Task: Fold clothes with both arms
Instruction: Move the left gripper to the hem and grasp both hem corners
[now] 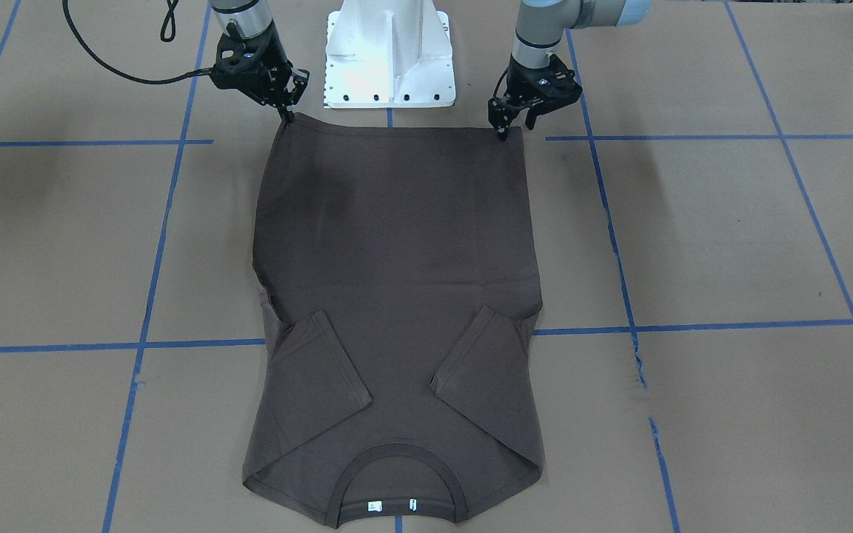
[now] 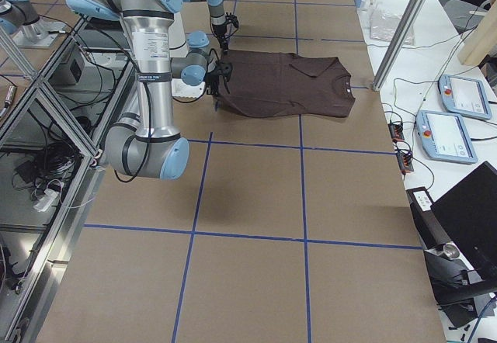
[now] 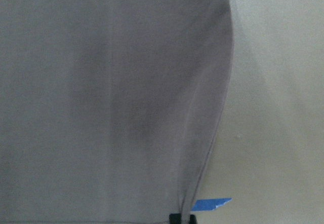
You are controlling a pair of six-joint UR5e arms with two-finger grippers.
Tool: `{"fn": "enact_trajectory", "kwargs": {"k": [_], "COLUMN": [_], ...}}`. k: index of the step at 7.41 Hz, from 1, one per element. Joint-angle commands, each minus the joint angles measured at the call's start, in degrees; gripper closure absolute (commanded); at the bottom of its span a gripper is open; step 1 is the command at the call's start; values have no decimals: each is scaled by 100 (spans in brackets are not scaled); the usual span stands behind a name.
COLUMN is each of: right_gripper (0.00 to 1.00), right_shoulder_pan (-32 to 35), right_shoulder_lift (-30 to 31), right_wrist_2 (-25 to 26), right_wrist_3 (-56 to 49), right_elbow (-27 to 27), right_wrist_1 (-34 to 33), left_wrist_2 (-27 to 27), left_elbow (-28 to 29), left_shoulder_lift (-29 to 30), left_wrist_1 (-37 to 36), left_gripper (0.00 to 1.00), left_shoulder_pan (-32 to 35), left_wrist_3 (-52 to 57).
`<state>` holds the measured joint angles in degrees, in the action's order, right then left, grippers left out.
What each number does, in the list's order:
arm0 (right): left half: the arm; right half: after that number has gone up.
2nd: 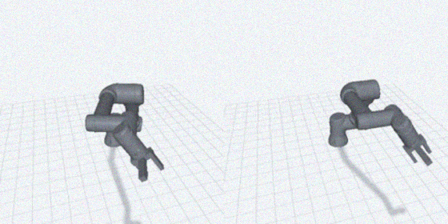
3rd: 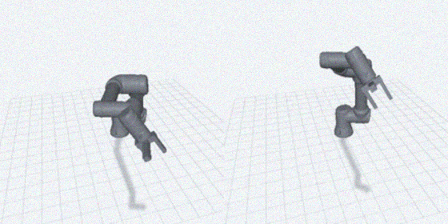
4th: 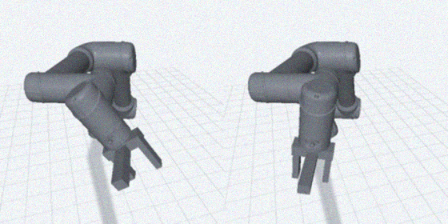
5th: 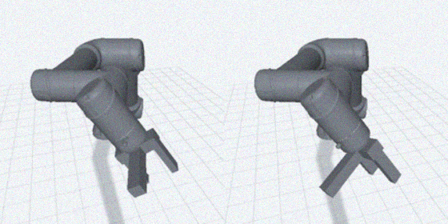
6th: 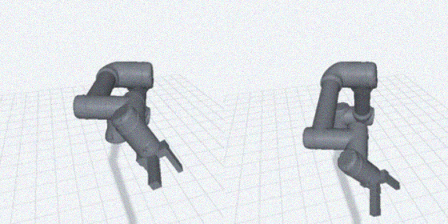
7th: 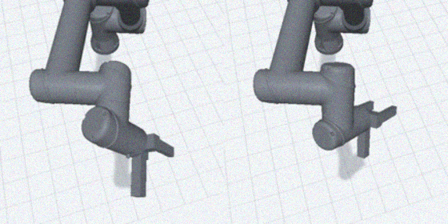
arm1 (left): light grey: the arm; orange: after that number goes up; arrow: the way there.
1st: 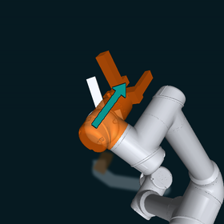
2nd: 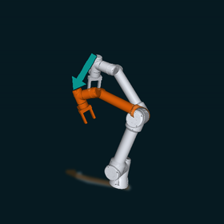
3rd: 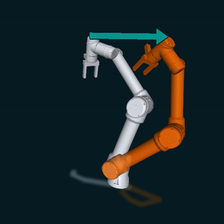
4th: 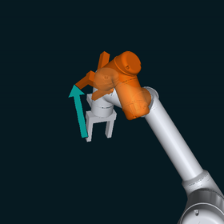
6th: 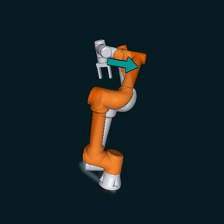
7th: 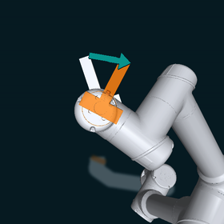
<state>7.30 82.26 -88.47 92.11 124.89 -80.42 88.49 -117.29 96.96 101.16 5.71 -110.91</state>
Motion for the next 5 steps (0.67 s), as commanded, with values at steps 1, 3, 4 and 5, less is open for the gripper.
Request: {"fn": "enact_trajectory", "kwargs": {"k": [1, 3, 4, 5], "right_gripper": [100, 100, 100, 100], "right_shoulder_pan": [9, 17, 17, 17], "right_shoulder_lift": [0, 0, 0, 0], "right_wrist_2": [-4, -4, -4, -4], "right_wrist_3": [0, 0, 0, 0], "right_elbow": [0, 0, 9, 9], "right_wrist_1": [0, 0, 0, 0], "left_wrist_2": [2, 10, 10, 10], "left_elbow": [-31, -40, -48, -188], "left_shoulder_lift": [7, 7, 16, 7], "left_wrist_1": [1, 1, -8, -69], "left_gripper": [97, 100, 100, 100], "left_shoulder_pan": [-9, -9, -9, 0], "left_wrist_3": [8, 8, 17, 34]}}
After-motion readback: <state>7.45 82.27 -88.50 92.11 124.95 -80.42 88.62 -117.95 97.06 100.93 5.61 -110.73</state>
